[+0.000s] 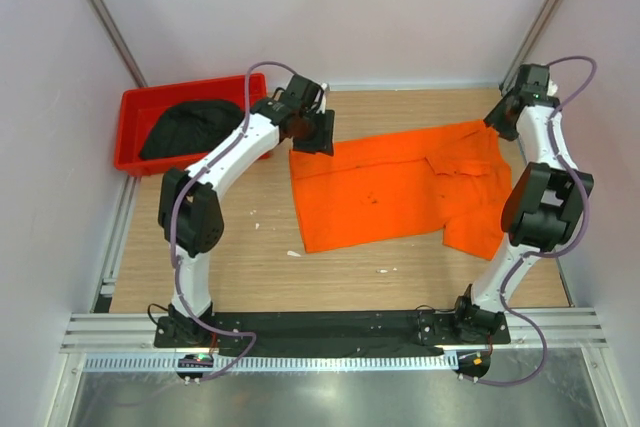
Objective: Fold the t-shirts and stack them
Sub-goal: Fold the tshirt
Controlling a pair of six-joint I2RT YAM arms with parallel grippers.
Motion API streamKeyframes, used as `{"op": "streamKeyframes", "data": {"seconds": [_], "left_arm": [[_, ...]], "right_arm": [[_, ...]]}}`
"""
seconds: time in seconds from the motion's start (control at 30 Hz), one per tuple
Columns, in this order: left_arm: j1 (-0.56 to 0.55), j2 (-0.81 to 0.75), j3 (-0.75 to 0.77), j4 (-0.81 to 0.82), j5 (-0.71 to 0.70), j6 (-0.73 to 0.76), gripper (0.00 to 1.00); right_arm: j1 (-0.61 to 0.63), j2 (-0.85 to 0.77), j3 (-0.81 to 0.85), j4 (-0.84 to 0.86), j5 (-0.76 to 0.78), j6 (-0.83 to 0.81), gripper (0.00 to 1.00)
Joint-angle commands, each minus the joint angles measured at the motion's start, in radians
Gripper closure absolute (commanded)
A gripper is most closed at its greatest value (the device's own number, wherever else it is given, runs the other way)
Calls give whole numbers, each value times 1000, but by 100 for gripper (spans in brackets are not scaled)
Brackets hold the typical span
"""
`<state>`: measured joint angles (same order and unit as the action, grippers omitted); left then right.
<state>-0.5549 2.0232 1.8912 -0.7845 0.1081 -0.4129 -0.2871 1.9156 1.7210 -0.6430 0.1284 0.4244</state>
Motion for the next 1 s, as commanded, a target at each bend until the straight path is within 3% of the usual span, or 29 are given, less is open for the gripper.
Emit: {"op": "streamKeyframes", "data": {"seconds": [0.0, 0.03, 0.1, 0.4, 0.6, 0.97], "left_arm": [[4, -58, -84, 5, 70, -12, 49], [3, -66, -101, 10, 94, -15, 50], [-7, -86, -142, 14, 114, -20, 50], [-36, -135, -216, 25, 107, -17, 49], [-39, -159, -244, 39, 97, -23, 49], [-45, -161, -248, 41, 100, -27, 50]], "right_arm": [[67, -23, -138, 23, -150, 22, 56], [78, -32, -200, 43, -171, 19, 64], [109, -40, -250, 75, -182, 17, 69], [196, 37, -275, 83, -133, -53, 64], [220, 66, -265, 66, -61, -81, 64], [238, 82, -259, 75, -69, -85, 68]]}}
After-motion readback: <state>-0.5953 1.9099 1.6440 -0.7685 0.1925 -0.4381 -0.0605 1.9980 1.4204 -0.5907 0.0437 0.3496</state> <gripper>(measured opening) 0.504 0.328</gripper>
